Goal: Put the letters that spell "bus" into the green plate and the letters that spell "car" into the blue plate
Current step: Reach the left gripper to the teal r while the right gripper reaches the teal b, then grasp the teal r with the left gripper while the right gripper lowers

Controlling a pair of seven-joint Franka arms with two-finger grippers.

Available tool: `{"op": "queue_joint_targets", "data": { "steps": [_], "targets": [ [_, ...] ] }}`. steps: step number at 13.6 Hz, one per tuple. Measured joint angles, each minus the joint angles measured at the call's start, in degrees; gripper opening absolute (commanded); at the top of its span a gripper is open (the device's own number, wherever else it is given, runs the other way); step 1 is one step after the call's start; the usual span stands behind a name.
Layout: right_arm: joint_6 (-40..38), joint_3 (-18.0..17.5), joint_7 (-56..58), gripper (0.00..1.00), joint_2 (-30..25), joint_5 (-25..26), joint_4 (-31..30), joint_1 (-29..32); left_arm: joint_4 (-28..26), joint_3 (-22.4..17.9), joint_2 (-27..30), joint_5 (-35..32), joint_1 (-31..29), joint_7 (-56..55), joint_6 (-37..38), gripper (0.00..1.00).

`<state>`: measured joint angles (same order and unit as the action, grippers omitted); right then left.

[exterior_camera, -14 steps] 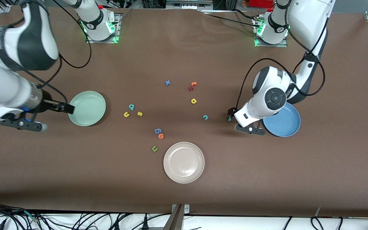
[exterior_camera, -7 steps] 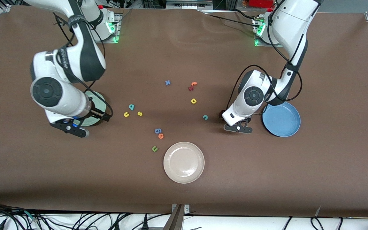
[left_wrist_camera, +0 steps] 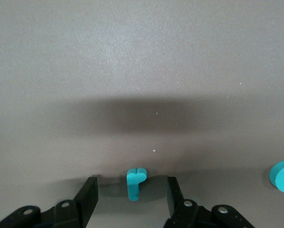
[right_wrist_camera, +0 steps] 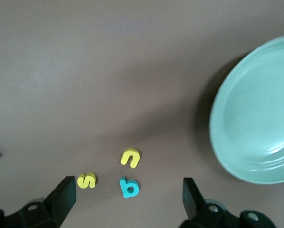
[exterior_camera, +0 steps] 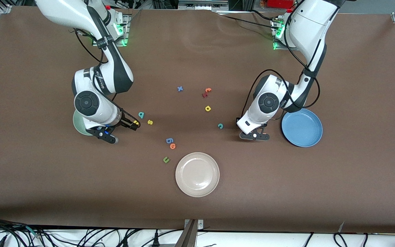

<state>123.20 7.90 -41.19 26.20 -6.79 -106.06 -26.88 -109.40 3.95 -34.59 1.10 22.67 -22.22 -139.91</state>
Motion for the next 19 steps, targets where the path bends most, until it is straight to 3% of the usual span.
{"op": "queue_joint_targets", "data": {
  "steps": [2, 7, 10, 13, 15, 17, 19],
  "targets": [
    [1.37, -0.15, -0.07, 0.99, -0.01, -1.76, -2.22, 0.0, -0.15, 0.0, -0.01, 0.0, 0.25, -1.57, 0.0, 0.37],
    [5.42, -1.43, -0.55, 0.99, 0.45, -4.28, -5.86, -0.01, -0.15, -0.01, 0.12, -0.03, 0.71, -3.41, -0.02, 0.21],
    [6.16, -1.94, -0.84, 0.99, 1.7, -4.38, -6.47, -0.02, -0.15, -0.04, 0.15, -0.08, 0.71, -3.45, -0.02, 0.01],
    [6.34, -2.08, -0.85, 0.98, 2.5, -4.4, -6.72, -0.01, -0.15, 0.02, 0.15, -1.16, 0.84, -3.48, -0.02, 0.0],
    [7.42, -2.46, -0.86, 0.91, 2.87, -4.42, -7.27, -0.01, -0.15, 0.01, 0.15, -1.28, 0.86, -3.49, -0.02, 0.0],
    [8.64, -3.09, -0.91, 0.76, 3.48, -4.74, -7.55, -0.02, -0.06, -0.05, 0.18, -1.28, 0.86, -3.49, 0.24, 0.0],
    [9.08, -3.4, -0.97, 0.73, 3.98, -4.8, -7.56, -0.03, 0.72, -0.52, 0.45, -1.29, 0.71, -3.41, 3.55, 0.0]
  ]
}}
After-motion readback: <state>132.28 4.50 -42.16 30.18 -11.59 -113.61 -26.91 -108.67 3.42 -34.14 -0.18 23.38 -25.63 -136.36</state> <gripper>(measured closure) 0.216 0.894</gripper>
